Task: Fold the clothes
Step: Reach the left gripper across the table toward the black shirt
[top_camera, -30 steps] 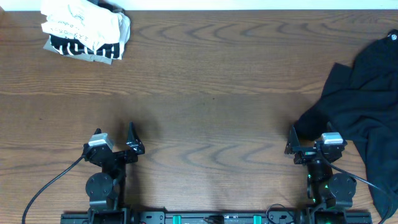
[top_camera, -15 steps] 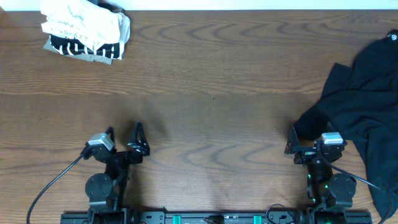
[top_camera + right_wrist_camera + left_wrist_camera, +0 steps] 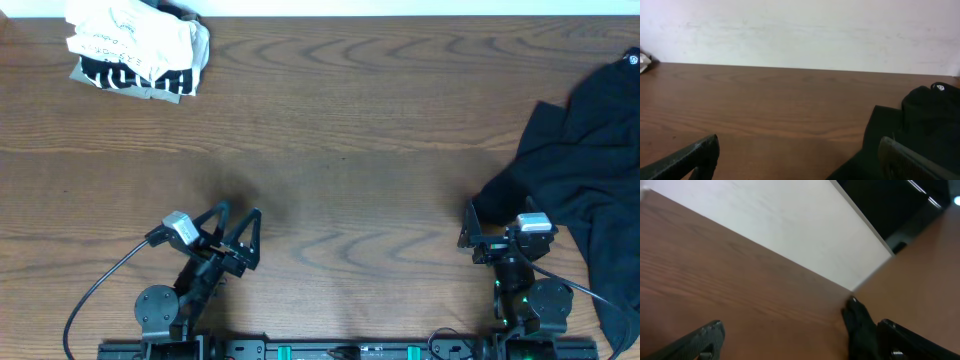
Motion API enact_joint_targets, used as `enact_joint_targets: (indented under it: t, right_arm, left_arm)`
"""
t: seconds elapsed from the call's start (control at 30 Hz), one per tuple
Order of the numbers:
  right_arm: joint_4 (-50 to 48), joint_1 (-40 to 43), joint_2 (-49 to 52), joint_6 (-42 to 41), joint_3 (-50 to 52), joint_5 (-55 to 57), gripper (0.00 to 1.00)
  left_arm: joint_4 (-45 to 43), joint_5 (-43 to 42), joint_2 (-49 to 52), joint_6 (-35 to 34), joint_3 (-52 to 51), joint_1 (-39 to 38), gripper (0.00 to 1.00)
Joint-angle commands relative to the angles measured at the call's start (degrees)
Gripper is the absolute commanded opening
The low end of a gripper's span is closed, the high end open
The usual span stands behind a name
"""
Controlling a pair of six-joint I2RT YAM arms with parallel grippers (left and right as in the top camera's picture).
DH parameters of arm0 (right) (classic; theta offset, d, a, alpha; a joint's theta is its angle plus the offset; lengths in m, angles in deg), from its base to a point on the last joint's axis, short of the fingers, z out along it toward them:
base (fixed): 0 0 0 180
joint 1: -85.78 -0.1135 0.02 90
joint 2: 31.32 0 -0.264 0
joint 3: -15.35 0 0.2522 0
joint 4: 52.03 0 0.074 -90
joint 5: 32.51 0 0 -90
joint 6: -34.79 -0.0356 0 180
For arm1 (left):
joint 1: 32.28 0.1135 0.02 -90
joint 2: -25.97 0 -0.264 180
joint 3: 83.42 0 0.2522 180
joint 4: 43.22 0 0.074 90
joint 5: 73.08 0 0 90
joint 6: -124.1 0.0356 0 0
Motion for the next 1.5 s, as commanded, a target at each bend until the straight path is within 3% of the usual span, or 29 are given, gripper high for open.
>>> enact_joint_targets:
  t: [0.0,0.23,0.37,0.6,0.83,0.93,1.03,1.23,1.47]
  right_arm:
    - [0.24,-1.16,-0.09,0.66,0.09,-0.04,0.99]
    - [0.24,-1.16,-0.09,0.66,0.09,-0.04,0.99]
    - [0.24,-1.16,-0.09,0.66,0.09,-0.04,0.99]
    - [-0.94,-1.16,-0.09,0.22,0.09,-4.57,0.99]
    - [-10.14,-1.16,-0.09,-7.80,0.09,-15.93,0.99]
    - [-14.03,-1.03,-0.09,-8.85,-0.76,-15.63,0.99]
    - [-7.65,-0.15,0.00,-11.87,-3.91,-10.40,0.99]
    - [10.75,4.98,5.29,-11.85,-13.90,-1.01,0.99]
    - [20.46,15.08,26.14,-7.45,-29.31,-4.39,0.99]
  left_arm:
    - [-0.28,-3.34,0.02,0.44,1.60,0.07,0.98]
    - [3.67,-3.50,2.43,3.69,2.64,0.07,0.98]
    - [9.51,-3.43,7.02,11.08,7.10,0.07,0.98]
    - [34.23,11.21,22.34,27.19,28.89,-0.46,0.98]
    - [49.86,15.19,39.23,28.59,49.77,-4.85,0.98]
    - [53.79,15.21,43.91,31.01,55.21,-8.66,0.98]
    - [55.47,16.31,46.69,33.05,57.99,-13.31,0.98]
    - [56.50,27.02,49.96,33.03,58.58,-24.70,0.98]
    - [55.82,27.54,53.81,32.98,58.58,-31.30,0.98]
